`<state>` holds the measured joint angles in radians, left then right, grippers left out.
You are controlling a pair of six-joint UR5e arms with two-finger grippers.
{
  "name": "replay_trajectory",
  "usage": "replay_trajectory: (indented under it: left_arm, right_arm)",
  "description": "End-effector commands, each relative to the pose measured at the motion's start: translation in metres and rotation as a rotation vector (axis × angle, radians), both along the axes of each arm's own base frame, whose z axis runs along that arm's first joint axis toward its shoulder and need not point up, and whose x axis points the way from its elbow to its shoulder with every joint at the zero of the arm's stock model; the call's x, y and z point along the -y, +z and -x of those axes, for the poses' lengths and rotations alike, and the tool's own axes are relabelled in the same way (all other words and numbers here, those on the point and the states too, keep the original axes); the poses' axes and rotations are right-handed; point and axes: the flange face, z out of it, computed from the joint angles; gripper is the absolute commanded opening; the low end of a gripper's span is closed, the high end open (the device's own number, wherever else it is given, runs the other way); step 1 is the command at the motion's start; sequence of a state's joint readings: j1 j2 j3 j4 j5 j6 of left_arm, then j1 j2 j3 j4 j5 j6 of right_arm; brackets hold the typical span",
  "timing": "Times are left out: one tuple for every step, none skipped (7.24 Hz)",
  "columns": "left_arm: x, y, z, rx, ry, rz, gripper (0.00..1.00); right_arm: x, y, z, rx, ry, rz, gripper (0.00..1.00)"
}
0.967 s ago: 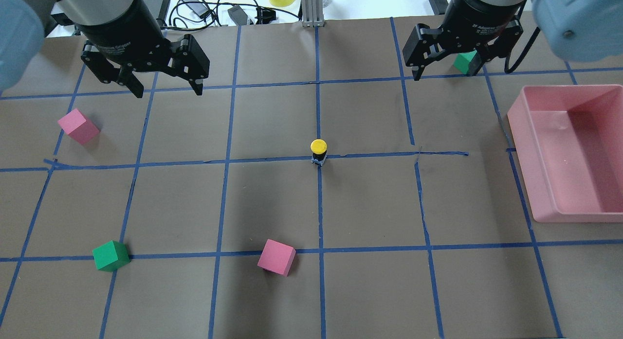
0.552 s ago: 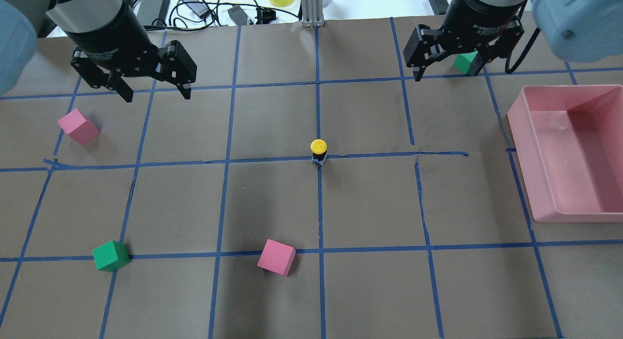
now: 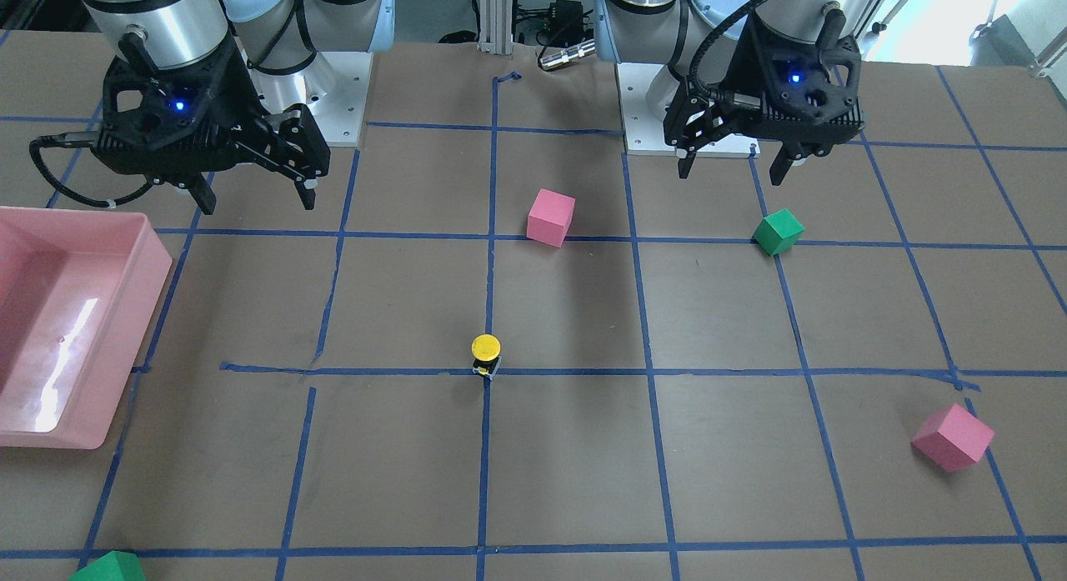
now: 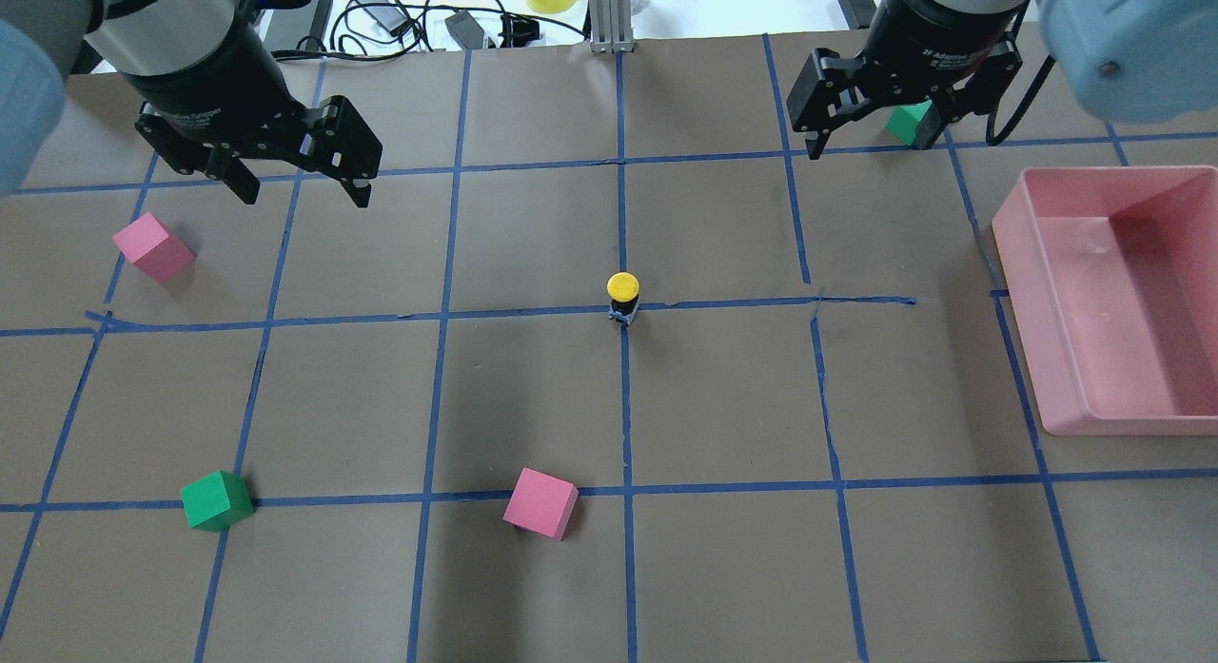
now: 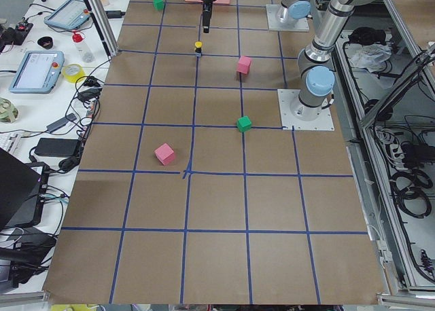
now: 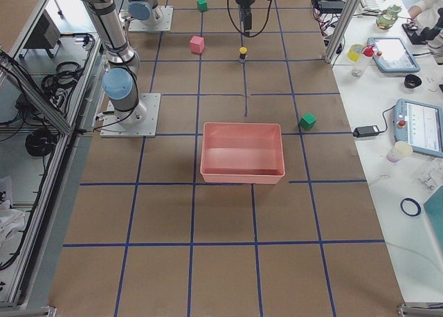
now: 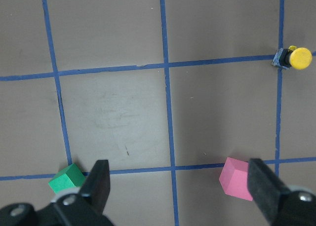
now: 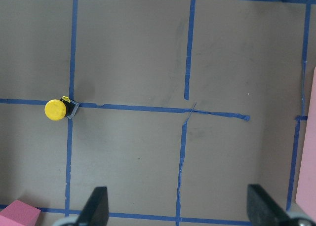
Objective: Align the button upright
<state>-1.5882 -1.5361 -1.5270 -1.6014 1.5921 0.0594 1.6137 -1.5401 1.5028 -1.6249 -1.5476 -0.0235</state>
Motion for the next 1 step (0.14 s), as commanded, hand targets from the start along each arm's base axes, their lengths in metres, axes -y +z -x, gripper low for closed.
replay_trajectory:
  left_arm:
    - [-0.0003, -0.0009, -0.0003, 0.000, -0.004, -0.002, 1.00]
  right_arm:
    - [0.0001, -0.0001, 0.0000, 0.000, 0.000, 0.001, 1.00]
